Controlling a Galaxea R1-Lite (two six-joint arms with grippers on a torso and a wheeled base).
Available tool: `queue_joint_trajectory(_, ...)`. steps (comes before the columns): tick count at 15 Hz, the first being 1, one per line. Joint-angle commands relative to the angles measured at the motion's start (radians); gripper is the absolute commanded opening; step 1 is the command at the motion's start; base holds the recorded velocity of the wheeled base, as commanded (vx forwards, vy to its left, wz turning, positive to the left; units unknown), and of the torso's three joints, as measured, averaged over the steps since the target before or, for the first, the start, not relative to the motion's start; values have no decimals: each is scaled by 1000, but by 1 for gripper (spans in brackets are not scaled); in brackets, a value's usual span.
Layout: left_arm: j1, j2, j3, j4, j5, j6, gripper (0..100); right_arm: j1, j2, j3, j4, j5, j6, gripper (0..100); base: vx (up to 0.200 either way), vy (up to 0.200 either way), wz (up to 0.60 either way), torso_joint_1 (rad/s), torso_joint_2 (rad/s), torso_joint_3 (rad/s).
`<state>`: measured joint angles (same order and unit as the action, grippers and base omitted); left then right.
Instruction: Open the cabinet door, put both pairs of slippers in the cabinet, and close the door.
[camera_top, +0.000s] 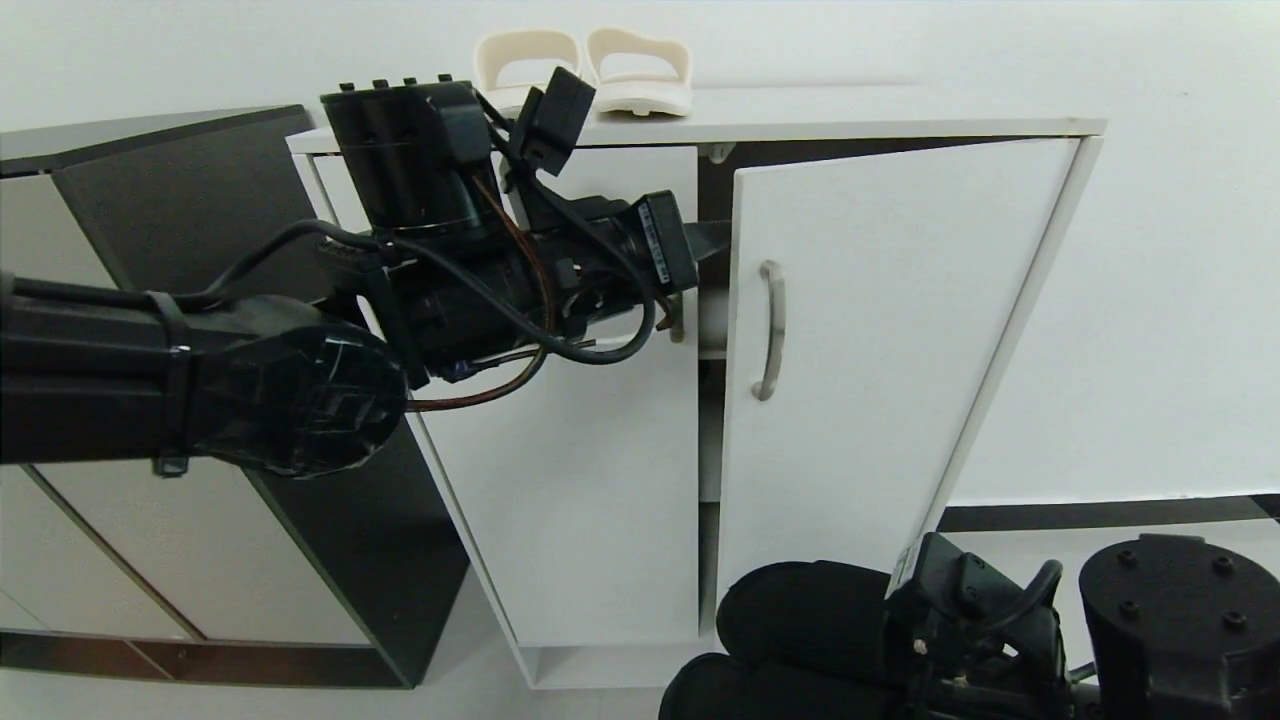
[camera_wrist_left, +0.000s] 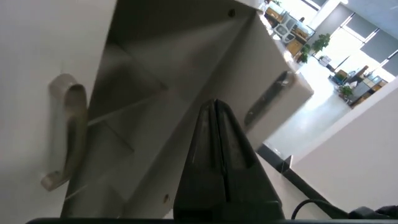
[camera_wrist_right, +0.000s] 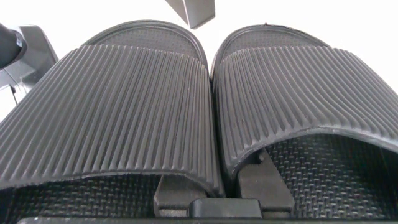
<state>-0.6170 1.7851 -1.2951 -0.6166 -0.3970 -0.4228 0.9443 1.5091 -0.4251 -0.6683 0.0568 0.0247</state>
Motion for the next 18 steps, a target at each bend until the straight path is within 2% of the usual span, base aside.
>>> queue_joint_trajectory(1,-12,34,-36,14,0,-1,0,1,11,0,-2,0,1,0,0,0,0,0,0,0)
queue_joint_trajectory(5,-18,53,-72,35,1,-1,0,2,14,0,3,1,1,0,0,0,0,0,0,0)
queue_joint_trajectory(8,-23,54,-72,35,3,1,0,36,11,20,3,1,1,0,-200,0,0,1,1,4)
queue_joint_trajectory(10,-82,53,-66,37,7,7,0,74,2,37,-1,1,1,0,-200,0,0,-2,2,5)
queue_joint_trajectory(11,-130,51,-47,37,14,38,0,80,0,37,-2,3,1,0,-200,0,0,-2,2,2)
queue_joint_trajectory(12,-176,51,-23,35,23,107,0,82,2,37,-4,5,3,0,-200,0,0,2,2,7)
queue_joint_trajectory(13,-236,50,-7,35,35,159,0,80,3,37,-4,3,3,0,-200,0,0,2,2,7)
queue_joint_trajectory(14,-302,48,-6,35,58,164,0,79,3,34,-4,3,9,0,-200,0,0,-2,2,2)
queue_joint_trajectory(15,-316,45,-7,35,73,165,0,76,8,28,-4,1,11,0,-200,0,0,2,2,2)
queue_joint_trajectory(16,-316,37,-7,35,83,165,0,67,14,19,-4,0,12,0,-200,0,0,2,2,2)
queue_joint_trajectory(18,-248,-19,19,34,109,164,0,10,45,-29,-4,-18,20,0,-100,0,0,1,1,1)
